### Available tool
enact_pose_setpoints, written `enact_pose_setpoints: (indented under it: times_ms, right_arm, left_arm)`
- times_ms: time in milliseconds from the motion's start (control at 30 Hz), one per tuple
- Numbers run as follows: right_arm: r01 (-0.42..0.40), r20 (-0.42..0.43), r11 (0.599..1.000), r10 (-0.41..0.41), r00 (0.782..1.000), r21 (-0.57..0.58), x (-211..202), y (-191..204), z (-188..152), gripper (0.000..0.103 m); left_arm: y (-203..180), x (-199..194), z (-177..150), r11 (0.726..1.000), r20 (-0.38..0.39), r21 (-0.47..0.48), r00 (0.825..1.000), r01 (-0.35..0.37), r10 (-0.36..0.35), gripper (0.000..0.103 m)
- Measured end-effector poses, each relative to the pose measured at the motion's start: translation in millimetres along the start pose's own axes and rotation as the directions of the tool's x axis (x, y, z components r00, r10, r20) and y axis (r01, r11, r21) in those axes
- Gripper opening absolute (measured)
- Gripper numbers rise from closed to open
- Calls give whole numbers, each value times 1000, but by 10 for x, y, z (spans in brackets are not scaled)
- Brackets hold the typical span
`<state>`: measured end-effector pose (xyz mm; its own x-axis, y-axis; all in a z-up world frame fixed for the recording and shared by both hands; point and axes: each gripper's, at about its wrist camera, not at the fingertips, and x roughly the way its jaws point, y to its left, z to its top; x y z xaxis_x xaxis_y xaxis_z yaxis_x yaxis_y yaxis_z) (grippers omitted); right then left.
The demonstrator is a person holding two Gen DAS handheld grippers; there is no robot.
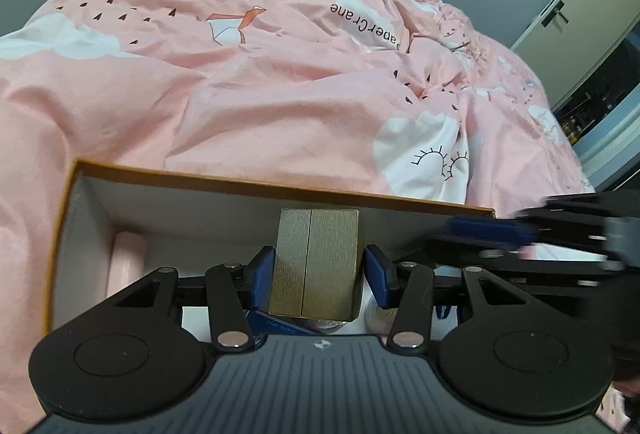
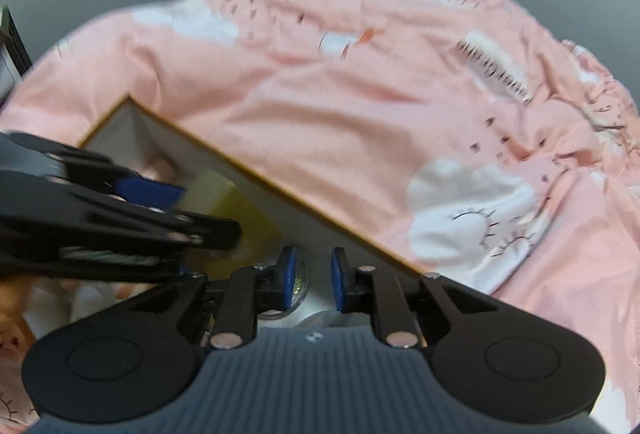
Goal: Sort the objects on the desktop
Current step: 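Open the right tool to drop the mirror while the left tool lowers the gold box, then open the left tool to release the gold box inside the box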
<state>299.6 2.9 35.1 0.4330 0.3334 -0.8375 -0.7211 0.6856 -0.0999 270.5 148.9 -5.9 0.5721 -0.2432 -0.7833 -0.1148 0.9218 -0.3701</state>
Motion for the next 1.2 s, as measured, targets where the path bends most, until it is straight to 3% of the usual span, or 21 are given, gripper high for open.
enact_pose_setpoints:
  times_ms: [233,533,667,967,1133,1200]
  right_arm:
    - [15,132,989,-34,991,144,-439,-390,-255,20]
    - [-1,175,944,-60,983,329,-506,-741,-717,20]
    - [-59,178,903,-19,984,425,-451,-843,-928,21]
    - [-111,177,848,21,984,518,-311,-879,-1200,21]
    - [-128,184,825,29,982,551,-251,-881,-1306,21]
    - [-127,186,809,22,982,574,-222,-900,-1360,21]
  left_arm:
    - [-226,223,-44,995,-33,47,996,-84,86,56]
    - [-335,385,-104,990,-58,27,988,-140,142,57]
    - [-371,407,-109,990,-77,26,987,-136,138,57]
    - [-379,385,-111,992,-97,-8,987,-129,127,57]
    - [-282,190,-84,997,-62,-19,995,-81,79,57]
    - [-188,111,-68,996,-46,-36,995,-85,84,52]
